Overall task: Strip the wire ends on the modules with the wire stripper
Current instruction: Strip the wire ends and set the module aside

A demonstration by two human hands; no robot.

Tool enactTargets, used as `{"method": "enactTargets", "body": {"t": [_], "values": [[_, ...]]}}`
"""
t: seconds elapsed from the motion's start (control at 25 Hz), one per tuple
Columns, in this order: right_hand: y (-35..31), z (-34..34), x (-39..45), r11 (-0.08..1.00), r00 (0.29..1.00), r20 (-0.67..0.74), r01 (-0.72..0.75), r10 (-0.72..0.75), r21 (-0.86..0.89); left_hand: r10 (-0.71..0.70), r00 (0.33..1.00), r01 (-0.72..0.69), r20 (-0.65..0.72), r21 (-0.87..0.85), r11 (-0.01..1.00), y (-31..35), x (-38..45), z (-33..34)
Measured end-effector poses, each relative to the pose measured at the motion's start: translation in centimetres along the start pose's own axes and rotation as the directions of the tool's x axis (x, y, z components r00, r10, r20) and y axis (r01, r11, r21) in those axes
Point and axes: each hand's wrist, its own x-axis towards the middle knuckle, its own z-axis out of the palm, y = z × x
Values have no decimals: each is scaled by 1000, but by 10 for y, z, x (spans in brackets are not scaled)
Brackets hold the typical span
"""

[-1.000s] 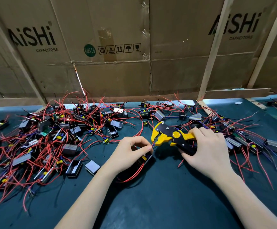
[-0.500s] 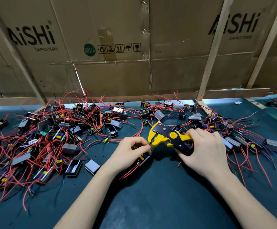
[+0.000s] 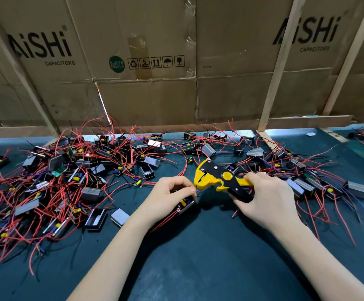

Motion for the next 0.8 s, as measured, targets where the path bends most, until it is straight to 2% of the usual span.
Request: {"method": "enactTargets", "body": {"t": [0.12,0.2,0.32,0.44,0.6,0.72,0.8], "values": [[-1,0,0,1000,1000,-11,9,-9,-14,-4,1000,5,9,-28,1000,2,-2,-1],[-2,-2,-1,999,1000,-4,-30,30,-13,10,1000,-9,10,-72,997,5,-3,-1],[-5,-2,-1,995,995,12,-97,97,-34,26,1000,-25,14,-49,998,7,-2,-3],[0,-6,2,980,980,-47,-194,193,-32,19,998,-17,56,-26,1000,5,-3,-8],[16,-15,7,931,925,-101,-362,365,46,31,999,-31,23,-6,1000,5,-3,-8],[16,-17,9,909,906,-129,-381,404,169,-15,1000,15,-26,-11,1000,5,-3,2],[14,-19,10,903,898,-158,-377,411,207,11,999,-15,-34,-119,993,8,-3,14]]}}
